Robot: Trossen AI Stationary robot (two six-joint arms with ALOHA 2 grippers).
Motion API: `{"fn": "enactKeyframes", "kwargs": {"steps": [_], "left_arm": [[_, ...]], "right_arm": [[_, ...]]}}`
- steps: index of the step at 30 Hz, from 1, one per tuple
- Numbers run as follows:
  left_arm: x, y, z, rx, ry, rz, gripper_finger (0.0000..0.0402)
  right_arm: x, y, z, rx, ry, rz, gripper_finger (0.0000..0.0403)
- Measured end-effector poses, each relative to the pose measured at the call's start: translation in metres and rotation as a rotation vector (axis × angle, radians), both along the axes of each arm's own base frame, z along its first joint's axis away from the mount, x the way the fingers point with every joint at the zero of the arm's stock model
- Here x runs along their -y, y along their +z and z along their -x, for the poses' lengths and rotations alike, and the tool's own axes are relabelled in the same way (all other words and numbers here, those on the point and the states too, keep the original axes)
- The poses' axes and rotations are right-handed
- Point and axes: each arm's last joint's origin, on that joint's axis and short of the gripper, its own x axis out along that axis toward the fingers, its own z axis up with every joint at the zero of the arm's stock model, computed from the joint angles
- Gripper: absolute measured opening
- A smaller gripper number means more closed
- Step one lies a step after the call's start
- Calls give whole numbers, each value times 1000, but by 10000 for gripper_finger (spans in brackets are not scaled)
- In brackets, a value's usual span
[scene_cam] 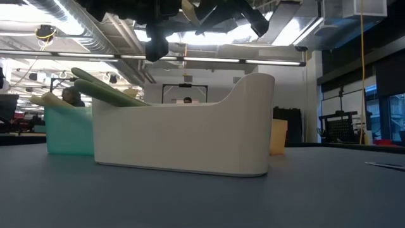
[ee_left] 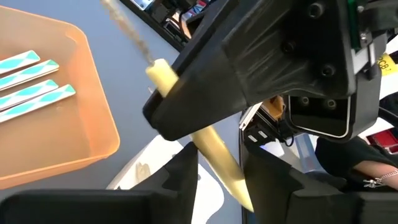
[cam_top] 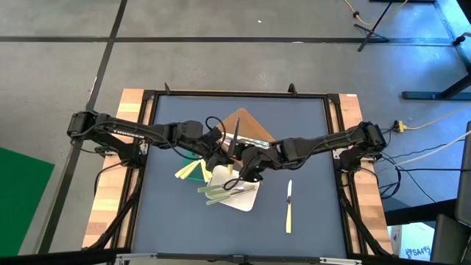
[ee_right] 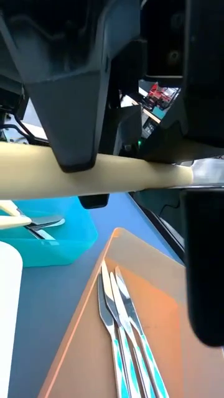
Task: Sort silverware by color (type)
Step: Put the yellow table knife into the green bin
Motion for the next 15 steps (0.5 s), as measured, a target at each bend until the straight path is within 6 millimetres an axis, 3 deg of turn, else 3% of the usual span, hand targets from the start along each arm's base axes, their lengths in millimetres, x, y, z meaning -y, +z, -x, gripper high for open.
{"fn": "enactKeyframes", "kwargs": {"steps": [7,15], "left_arm": [[0,-2,1,-17,0,1,59],[0,-3,1,-26,-1,-3,47]], "right_arm": [[-1,0,1,-15,22,25,21],[0,0,1,-22,23,25,21]]}}
